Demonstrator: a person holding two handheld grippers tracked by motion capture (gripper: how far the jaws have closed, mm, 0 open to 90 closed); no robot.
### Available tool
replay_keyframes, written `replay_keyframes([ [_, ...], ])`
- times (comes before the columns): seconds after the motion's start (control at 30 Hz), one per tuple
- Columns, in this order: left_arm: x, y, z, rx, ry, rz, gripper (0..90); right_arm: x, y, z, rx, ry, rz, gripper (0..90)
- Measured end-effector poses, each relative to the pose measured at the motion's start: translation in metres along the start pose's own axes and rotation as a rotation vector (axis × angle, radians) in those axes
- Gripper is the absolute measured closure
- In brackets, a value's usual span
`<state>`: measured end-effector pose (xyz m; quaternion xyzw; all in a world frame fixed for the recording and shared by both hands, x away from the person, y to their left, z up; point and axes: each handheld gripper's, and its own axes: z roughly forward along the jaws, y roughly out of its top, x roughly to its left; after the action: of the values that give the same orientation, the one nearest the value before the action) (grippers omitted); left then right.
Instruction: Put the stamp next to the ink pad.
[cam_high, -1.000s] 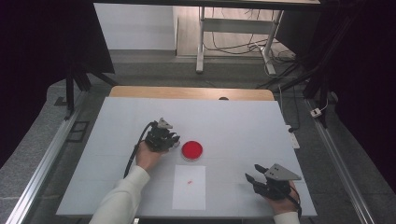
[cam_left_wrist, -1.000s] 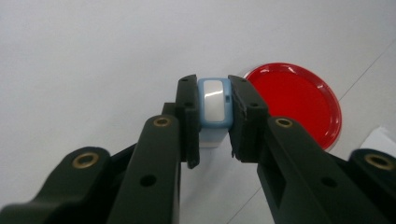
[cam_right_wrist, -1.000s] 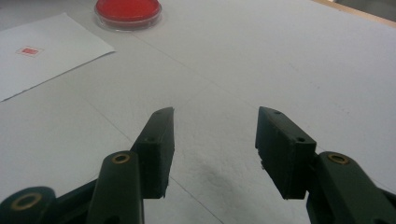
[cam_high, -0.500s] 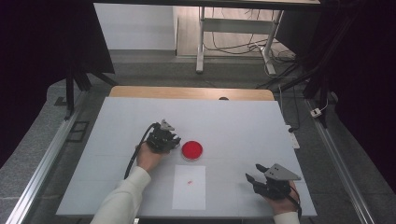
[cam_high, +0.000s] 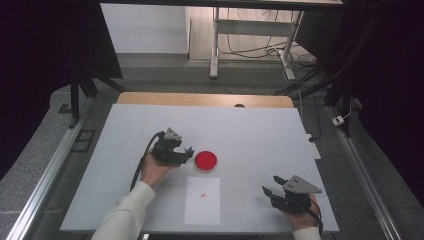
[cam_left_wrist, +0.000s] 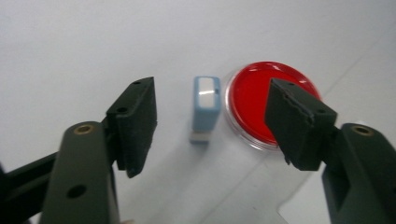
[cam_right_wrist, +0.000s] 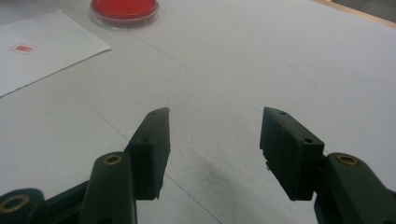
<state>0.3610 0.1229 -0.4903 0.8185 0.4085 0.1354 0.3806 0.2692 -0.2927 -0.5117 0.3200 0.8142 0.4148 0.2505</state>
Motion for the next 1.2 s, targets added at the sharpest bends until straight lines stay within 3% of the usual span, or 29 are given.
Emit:
replay_keyframes([
  [0.4, -0.014, -0.026, -0.047, -0.087, -0.010, 0.033, 29.9, -0.004, 0.002, -0.004, -0.041, 0.032, -0.009, 41.2],
  [0.7, -0.023, -0.055, -0.073, -0.119, -0.024, 0.048, 30.0, -0.004, 0.003, -0.007, -0.071, 0.061, -0.021, 40.4],
  [0.87, -0.026, -0.073, -0.085, -0.106, -0.022, 0.066, 29.7, -0.003, 0.004, -0.008, -0.082, 0.072, -0.038, 39.5],
  [1.2, -0.028, -0.105, -0.103, -0.095, -0.020, 0.057, 29.9, -0.005, 0.004, -0.010, -0.091, 0.079, -0.042, 38.7],
])
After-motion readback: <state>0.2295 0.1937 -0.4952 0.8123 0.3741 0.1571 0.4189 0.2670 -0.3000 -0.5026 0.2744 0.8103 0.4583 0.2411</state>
